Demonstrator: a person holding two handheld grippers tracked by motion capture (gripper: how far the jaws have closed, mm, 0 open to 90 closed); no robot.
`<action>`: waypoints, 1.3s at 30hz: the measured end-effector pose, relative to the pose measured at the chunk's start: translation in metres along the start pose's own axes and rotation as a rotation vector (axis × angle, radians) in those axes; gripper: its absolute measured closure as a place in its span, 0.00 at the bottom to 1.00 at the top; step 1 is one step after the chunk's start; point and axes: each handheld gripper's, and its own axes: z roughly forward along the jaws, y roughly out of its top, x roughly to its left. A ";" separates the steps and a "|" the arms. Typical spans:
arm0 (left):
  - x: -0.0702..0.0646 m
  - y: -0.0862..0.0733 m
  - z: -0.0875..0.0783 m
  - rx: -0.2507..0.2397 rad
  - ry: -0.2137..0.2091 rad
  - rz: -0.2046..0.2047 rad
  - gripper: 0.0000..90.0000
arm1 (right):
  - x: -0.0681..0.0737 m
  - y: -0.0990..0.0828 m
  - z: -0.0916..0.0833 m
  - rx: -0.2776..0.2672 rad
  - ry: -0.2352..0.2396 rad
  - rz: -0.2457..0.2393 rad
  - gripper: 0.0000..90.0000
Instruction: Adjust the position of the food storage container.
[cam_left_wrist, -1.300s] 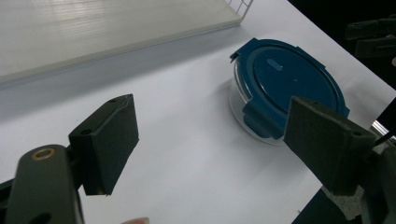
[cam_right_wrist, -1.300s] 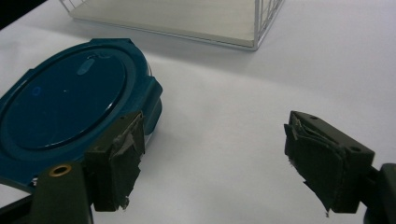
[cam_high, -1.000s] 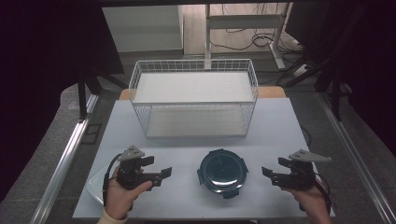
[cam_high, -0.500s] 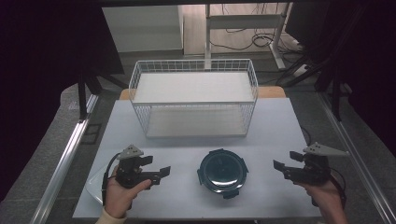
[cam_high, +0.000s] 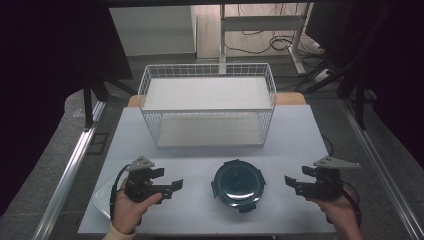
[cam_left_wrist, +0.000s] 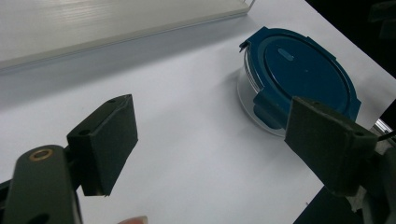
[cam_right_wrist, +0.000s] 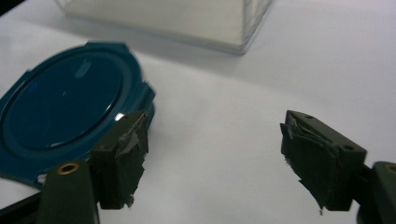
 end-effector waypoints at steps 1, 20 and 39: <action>0.000 0.000 0.000 0.001 0.002 0.000 0.19 | 0.002 -0.001 0.002 0.006 0.005 -0.008 0.30; -0.012 -0.004 0.013 0.037 -0.010 0.010 0.19 | 0.040 -0.013 0.039 0.213 0.080 -0.162 0.88; -0.011 -0.007 0.019 0.046 -0.017 0.020 0.20 | 0.056 -0.017 0.058 0.264 0.139 -0.204 1.00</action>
